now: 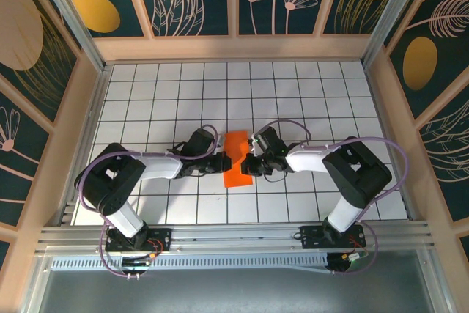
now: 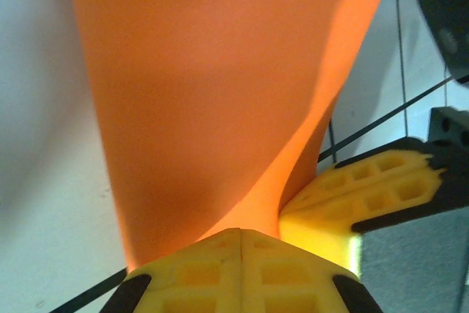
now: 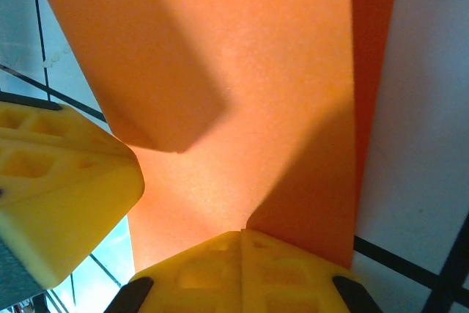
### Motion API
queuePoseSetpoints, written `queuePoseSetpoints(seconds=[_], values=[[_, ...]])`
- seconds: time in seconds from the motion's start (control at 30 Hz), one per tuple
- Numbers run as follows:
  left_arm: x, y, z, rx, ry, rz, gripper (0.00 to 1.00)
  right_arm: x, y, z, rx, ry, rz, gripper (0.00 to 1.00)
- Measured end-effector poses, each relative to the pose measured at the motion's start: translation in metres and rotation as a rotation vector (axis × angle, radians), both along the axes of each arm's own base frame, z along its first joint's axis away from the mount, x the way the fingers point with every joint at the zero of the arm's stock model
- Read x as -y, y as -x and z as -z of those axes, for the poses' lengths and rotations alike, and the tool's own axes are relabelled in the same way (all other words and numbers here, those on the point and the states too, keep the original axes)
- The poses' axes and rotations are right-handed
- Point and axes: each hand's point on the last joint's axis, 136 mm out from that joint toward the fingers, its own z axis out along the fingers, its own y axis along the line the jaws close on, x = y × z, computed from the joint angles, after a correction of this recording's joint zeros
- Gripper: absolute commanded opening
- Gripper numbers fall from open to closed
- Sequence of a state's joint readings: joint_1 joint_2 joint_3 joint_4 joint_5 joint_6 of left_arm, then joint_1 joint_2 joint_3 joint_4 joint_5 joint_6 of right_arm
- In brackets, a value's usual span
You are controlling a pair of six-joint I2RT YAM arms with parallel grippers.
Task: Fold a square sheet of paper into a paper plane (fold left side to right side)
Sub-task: Hold the square sheet of paper at the center of the table, then first fold the square sheet of paper in half at the center of the table.
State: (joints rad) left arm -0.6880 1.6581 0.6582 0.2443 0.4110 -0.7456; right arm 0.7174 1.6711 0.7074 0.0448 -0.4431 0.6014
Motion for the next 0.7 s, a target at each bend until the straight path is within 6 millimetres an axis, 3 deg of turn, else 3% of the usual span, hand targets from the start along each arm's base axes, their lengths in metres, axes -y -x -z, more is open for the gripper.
queuePoseSetpoints(seconds=[0.2,0.5,0.7], values=[[0.009,-0.012,-0.011,0.025,0.026,-0.007,0.0,0.0,0.0,0.001,0.0,0.003,-0.001,0.0],[0.001,-0.016,0.013,-0.009,-0.024,-0.039,0.0,-0.001,-0.001,0.002,0.013,0.001,-0.015,0.0],[-0.001,-0.02,0.016,-0.01,-0.025,-0.049,0.0,-0.002,-0.002,0.003,0.015,0.003,-0.019,0.0]])
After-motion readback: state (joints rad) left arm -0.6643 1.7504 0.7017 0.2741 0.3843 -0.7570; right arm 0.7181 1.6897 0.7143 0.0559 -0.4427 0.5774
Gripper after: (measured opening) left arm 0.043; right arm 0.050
